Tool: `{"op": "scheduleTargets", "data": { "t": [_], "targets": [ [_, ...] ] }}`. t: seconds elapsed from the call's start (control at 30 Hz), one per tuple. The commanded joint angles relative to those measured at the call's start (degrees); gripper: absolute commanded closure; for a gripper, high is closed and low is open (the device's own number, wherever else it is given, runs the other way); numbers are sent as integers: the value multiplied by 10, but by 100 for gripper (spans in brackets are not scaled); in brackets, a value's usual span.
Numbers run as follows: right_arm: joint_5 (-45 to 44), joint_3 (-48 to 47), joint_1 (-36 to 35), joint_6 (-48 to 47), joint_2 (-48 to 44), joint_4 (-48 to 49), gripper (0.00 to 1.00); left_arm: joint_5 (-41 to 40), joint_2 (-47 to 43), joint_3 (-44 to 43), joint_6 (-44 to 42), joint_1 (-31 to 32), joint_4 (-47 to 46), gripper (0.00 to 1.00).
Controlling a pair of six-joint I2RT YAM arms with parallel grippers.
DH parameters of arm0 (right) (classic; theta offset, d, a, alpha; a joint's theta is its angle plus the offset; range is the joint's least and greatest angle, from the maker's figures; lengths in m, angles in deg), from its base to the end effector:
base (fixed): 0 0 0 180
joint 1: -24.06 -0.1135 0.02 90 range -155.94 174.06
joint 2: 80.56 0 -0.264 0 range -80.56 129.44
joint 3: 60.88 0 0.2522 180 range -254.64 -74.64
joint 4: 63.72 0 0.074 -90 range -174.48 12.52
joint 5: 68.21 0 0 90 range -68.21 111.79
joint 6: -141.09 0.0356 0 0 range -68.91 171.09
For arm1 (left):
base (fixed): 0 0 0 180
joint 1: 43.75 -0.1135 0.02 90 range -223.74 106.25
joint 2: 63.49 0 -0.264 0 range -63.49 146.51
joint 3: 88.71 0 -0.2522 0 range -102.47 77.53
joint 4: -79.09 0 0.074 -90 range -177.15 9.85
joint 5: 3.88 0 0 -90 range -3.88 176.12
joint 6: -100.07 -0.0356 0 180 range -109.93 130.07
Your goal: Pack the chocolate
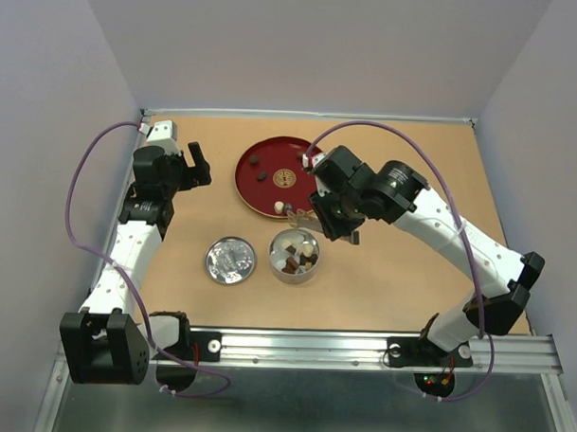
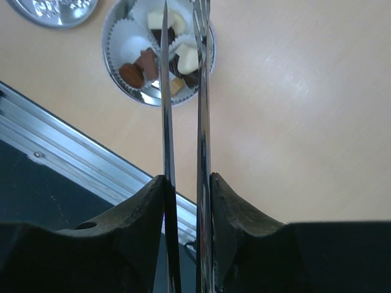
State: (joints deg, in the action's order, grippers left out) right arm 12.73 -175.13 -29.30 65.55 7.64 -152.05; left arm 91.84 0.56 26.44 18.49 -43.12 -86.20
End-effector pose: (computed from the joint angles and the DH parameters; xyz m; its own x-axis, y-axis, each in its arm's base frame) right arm 0.1770 0.2286 0.3915 -0.6985 -0.5260 -0.4852 -0.5930 0.8049 -0.0188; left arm 0.2628 -0.0064 0.3281 -0.2536 -0.1429 -0.9567 0.0713 0.9836 -0.1658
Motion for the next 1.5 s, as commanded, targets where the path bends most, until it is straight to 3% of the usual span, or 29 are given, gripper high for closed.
{"op": "scheduleTargets", "data": {
  "t": [0.0, 0.4, 0.67, 1.0, 1.47],
  "targets": [
    [-13, -57, -6, -23, 15, 23, 60, 0, -5, -11, -2, -2, -15, 1],
    [-124, -104, 10, -123, 129, 187, 59, 8, -8, -11, 0, -1, -17, 1],
    [-96, -223, 73, -161, 258, 262, 59, 11, -9, -12, 1, -2, -18, 1],
    [-58, -329, 92, -195, 377, 297, 55, 13, -5, -11, 2, -2, -20, 1],
    [-30, -349, 93, -209, 433, 313, 52, 14, 2, -13, 1, -2, -19, 1]
  ]
}}
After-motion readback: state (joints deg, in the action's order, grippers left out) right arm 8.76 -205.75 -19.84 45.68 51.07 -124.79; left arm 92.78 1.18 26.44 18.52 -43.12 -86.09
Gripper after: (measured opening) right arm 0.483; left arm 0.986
